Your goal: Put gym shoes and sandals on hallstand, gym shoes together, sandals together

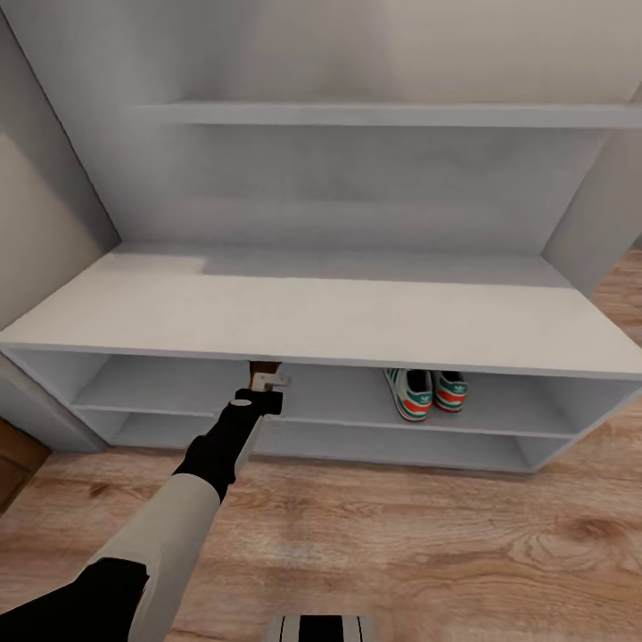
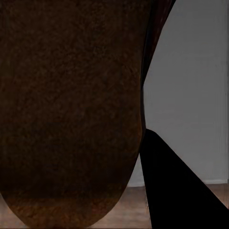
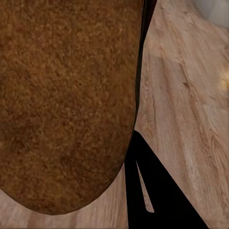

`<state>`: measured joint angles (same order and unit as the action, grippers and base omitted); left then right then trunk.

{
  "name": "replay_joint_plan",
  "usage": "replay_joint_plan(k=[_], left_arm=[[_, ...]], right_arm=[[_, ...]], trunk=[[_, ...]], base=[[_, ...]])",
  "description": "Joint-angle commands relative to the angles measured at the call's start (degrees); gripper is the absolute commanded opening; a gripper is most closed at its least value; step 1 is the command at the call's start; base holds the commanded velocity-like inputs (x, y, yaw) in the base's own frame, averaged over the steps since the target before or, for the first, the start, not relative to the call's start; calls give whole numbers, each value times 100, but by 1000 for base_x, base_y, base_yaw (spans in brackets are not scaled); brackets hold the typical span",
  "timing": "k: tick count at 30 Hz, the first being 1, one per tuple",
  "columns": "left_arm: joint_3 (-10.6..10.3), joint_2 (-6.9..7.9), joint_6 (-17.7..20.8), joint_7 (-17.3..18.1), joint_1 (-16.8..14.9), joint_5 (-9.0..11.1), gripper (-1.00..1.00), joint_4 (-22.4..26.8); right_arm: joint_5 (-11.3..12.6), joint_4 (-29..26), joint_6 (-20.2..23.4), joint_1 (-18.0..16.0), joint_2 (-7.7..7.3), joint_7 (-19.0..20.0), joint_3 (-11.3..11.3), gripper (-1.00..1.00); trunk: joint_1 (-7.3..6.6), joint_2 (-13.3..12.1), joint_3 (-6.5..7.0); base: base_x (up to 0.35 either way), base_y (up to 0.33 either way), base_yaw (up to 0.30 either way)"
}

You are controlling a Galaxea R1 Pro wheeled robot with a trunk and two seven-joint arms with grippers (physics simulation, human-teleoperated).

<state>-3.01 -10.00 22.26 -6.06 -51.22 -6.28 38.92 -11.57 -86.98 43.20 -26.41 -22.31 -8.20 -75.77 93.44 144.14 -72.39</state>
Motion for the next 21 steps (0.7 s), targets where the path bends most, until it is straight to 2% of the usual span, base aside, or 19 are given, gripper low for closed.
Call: replay_joint_plan(k=[1, 6, 14, 21], left_arm=[[-11, 0, 42, -9, -2, -76, -100, 10], [-7, 0, 42, -10, -2, -79, -100, 10], [-6, 0, 42, -10, 0, -77, -100, 10], [-6, 0, 44, -13, -1, -75, -100, 10]], right_arm=[[-12, -3, 31, -4, -2, -15, 1, -100], [-12, -3, 31, -4, -2, -17, 1, -100], [-12, -3, 31, -4, -2, -15, 1, -100], [-12, -3, 31, -4, -2, -15, 1, -100]], trunk=[[1, 2, -5], [1, 2, -5], [1, 2, -5], [1, 2, -5]], base=[[177, -72, 0], [156, -30, 0], [30, 4, 0], [59, 253, 0]])
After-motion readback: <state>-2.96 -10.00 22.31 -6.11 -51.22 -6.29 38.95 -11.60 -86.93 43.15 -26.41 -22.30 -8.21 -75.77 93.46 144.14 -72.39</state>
